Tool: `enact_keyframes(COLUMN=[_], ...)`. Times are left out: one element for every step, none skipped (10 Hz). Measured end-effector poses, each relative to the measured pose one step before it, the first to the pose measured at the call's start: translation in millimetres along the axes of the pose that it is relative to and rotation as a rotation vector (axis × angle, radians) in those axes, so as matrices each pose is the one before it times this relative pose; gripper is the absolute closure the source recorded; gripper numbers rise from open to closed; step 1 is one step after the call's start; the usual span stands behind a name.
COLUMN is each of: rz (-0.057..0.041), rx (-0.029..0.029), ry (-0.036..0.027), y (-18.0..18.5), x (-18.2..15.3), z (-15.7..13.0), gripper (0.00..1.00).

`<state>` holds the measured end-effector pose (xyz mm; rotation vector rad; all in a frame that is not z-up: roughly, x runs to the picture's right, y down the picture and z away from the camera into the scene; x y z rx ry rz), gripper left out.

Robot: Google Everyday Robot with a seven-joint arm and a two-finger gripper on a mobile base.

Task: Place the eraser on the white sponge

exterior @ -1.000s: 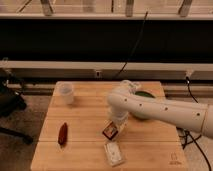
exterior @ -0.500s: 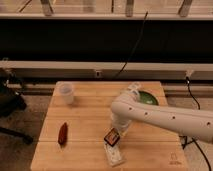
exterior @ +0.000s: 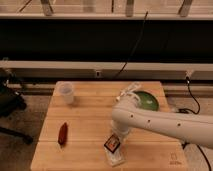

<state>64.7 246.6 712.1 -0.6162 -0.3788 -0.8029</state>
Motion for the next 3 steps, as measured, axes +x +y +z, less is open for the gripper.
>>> enact_keyframes(rz=[0.00308,-0.00191,0.00189], rx=[-0.00218,-0.00119,-0.00147], ry=[-0.00061,-0.00134,-0.00017], y=[4.89,0.56,1.91], x=[-3.18,-1.9,-0.86], z=[-0.76,1.15,0.99], gripper=[1.0,1.0,1.0])
